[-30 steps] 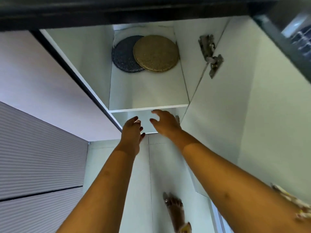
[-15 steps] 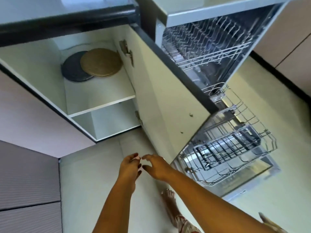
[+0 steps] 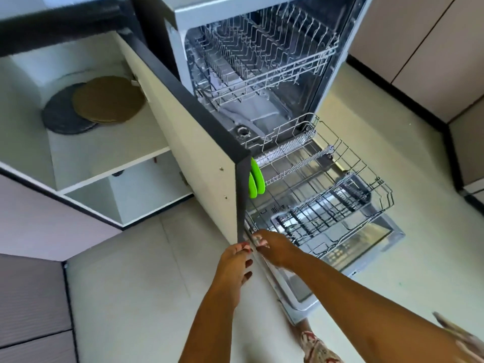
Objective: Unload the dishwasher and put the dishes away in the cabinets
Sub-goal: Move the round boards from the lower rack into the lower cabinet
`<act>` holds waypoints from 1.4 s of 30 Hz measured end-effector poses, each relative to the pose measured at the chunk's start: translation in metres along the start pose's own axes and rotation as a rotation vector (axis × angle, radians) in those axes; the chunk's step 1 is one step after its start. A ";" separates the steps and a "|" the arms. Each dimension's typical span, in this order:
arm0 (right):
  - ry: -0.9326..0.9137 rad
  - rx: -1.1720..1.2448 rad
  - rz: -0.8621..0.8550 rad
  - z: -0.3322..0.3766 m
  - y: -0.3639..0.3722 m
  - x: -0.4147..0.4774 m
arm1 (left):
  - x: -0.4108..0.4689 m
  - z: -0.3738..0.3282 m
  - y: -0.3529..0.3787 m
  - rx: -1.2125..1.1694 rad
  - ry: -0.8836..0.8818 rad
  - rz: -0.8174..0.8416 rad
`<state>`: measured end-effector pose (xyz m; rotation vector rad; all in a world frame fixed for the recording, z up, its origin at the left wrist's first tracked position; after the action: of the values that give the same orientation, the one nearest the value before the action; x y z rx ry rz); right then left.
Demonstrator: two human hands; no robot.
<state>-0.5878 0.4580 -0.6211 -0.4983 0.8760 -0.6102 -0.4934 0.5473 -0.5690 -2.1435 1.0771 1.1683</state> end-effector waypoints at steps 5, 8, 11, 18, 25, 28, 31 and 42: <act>-0.012 -0.016 -0.031 -0.020 -0.031 0.028 | 0.015 -0.009 0.042 0.080 -0.018 0.044; 0.016 0.023 -0.067 -0.034 -0.053 0.055 | 0.029 -0.017 0.069 0.096 -0.033 0.070; 0.022 0.058 -0.112 -0.040 -0.071 0.089 | 0.045 -0.033 0.091 0.061 -0.040 0.058; 0.096 0.072 -0.202 -0.047 -0.093 0.179 | 0.103 -0.063 0.122 -0.102 0.066 -0.131; 0.115 -0.013 -0.169 -0.048 -0.097 0.242 | 0.154 -0.070 0.138 -0.283 0.052 -0.278; 0.097 -0.060 -0.092 -0.048 -0.090 0.264 | 0.166 -0.075 0.137 -0.308 0.029 -0.316; 0.044 -0.056 -0.062 -0.042 -0.083 0.275 | 0.175 -0.080 0.135 -0.348 0.020 -0.324; 0.033 0.399 -0.397 -0.046 -0.106 0.255 | 0.199 -0.093 0.131 -0.379 0.029 -0.382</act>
<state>-0.5300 0.2031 -0.7202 -0.2989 0.6648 -1.1328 -0.4896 0.3241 -0.6929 -2.5121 0.4434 1.2279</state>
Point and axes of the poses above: each hand's wrist, its own x-axis towards the middle knuckle, its own y-axis out of the palm, z = x × y, the point moved 3 cm from there along x, towards the middle knuckle, and after that the axes turned 4 degrees about -z, right-handed, at the moved point
